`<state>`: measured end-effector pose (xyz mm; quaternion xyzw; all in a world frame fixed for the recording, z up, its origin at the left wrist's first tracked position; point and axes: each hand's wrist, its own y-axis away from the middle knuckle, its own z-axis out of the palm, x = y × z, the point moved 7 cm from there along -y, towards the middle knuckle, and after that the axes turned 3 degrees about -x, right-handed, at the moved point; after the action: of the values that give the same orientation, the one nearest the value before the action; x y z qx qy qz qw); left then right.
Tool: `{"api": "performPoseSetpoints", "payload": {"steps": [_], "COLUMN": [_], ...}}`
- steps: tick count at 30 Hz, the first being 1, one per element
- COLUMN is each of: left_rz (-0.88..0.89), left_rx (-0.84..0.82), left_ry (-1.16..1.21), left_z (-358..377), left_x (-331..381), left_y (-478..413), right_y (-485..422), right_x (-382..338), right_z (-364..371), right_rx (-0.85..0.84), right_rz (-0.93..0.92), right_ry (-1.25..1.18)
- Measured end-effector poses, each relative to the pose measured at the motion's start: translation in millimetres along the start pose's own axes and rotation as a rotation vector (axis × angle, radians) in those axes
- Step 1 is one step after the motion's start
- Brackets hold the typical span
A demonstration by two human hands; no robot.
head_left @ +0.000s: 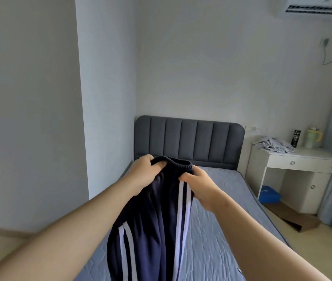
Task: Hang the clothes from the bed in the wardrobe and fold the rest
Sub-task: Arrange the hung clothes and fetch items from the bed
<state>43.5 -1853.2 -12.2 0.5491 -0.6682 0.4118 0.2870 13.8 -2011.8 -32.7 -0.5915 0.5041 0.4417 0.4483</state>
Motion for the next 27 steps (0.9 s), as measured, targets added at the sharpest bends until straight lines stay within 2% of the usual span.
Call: {"api": "performPoseSetpoints", "payload": {"steps": [5, 8, 10, 15, 18, 22, 24, 27], "left_rz": [0.092, 0.134, 0.166, 0.173, 0.104, -0.045, -0.092, -0.127], "left_rx": [-0.091, -0.126, -0.129, -0.152, -0.288, -0.491, -0.525, -0.476], "left_ry": [-0.054, -0.083, -0.092, -0.101, -0.222, -0.464, -0.488, -0.400], "left_z": [-3, -3, -5, -12, -1, 11, 13, 12], "left_x": [6, 11, 18, 18, 9, -20, -33, -42], "left_y": [0, 0, 0, 1, 7, 16, 18, 18], "right_y": [1, 4, 4, 3, 3, 6, 8, 9], "right_x": [-3, -12, -18, -25, -26, -11, -3, 0], "right_z": [-12, 5, 11, -21, -31, -44, -48, -55], "right_rx": [0.099, -0.113, -0.161, 0.097, 0.152, 0.238, 0.240, 0.247], "right_rz": [-0.054, -0.072, -0.044, -0.072, -0.105, -0.022, 0.012, 0.000], "right_ry": [-0.161, -0.248, -0.268, -0.296, -0.327, -0.407, -0.417, -0.341]}}
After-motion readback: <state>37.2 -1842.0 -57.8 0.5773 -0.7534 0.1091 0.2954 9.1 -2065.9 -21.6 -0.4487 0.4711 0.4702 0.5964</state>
